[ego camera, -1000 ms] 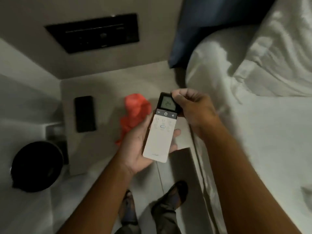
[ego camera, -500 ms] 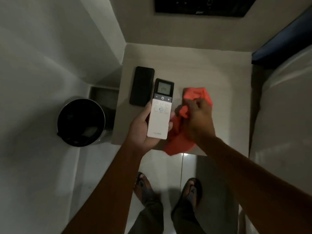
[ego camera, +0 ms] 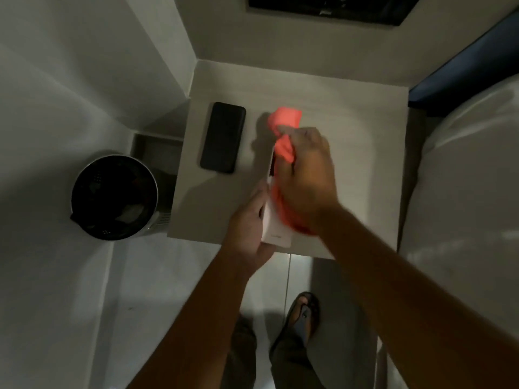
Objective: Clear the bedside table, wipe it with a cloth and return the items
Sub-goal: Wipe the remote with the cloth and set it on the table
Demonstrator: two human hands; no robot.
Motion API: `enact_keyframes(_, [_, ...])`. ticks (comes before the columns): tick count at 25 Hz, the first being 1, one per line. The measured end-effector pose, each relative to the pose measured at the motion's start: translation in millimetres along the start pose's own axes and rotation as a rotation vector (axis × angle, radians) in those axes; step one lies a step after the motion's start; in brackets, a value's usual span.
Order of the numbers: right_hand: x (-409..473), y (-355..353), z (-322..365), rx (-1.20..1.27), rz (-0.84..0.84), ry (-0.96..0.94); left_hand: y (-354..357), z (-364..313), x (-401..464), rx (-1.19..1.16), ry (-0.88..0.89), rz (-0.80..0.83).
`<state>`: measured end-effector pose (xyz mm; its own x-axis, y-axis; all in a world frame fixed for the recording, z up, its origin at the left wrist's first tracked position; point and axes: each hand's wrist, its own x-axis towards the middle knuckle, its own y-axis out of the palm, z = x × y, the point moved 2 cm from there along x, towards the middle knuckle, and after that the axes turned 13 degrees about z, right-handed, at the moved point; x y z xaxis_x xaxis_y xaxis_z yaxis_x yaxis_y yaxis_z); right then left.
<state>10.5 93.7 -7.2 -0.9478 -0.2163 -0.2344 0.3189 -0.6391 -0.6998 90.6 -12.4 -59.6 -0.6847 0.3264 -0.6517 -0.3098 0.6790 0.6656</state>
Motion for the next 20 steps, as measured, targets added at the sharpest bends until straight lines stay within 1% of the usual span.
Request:
enact_keyframes(1, [-26.4,14.5,3.6,-0.014,0.045,-0.050,-2.4,-1.0,5.1,0.083,0.024,0.005])
enact_keyframes(2, [-58.0,28.8,12.4,-0.039,0.116,-0.107,-1.4,1.1,8.7,0.168,0.003,0.039])
enact_keyframes(3, [-80.9,34.8,17.1,-0.050,0.153,-0.143,0.6,3.6,7.1,0.276,0.026,-0.038])
enact_keyframes(4, [-84.4,33.2,14.4,-0.041,0.152,-0.165,-1.5,10.1,8.2,0.359,0.020,-0.196])
enact_keyframes(5, [-70.7,28.6,7.8,-0.046,0.107,-0.172,2.2,12.4,8.6,0.410,-0.002,-0.174])
enact_keyframes(6, [-48.5,21.0,-1.0,-0.060,0.044,-0.130,5.6,12.7,12.2,0.327,-0.023,-0.094])
enact_keyframes(7, [-23.3,11.2,-12.4,-0.062,0.002,-0.055,7.8,9.6,13.3,0.195,-0.066,0.017])
enact_keyframes(8, [1.7,-0.9,-25.3,-0.064,-0.011,0.022,6.5,2.8,16.3,0.136,-0.056,0.049])
enact_keyframes(9, [18.4,-12.9,-42.0,-0.062,-0.009,0.103,2.3,-9.4,17.7,0.175,-0.024,0.107])
enact_keyframes(10, [21.8,-21.1,-58.5,-0.094,-0.007,0.179,9.3,-13.4,24.3,0.269,0.038,0.148])
enact_keyframes(11, [13.5,-24.1,-71.3,-0.159,-0.003,0.217,12.0,-25.0,31.7,0.387,0.099,0.149])
enact_keyframes(13, [-26.0,-18.4,-81.6,-0.271,0.062,0.185,23.0,-41.4,48.8,0.650,0.186,0.051])
enact_keyframes(14, [-48.2,-13.4,-82.9,-0.283,0.111,0.158,24.7,-49.4,59.5,0.742,0.186,-0.020])
enact_keyframes(16, [-75.2,-2.1,-88.9,-0.291,0.212,0.183,28.2,-57.8,75.8,0.890,0.110,-0.127])
enact_keyframes(17, [-78.7,2.7,-92.3,-0.301,0.220,0.205,31.6,-58.2,80.0,0.984,0.083,-0.189])
enact_keyframes(20, [-72.5,4.9,-99.5,-0.276,0.115,0.237,35.0,-54.6,87.2,1.253,0.039,-0.345])
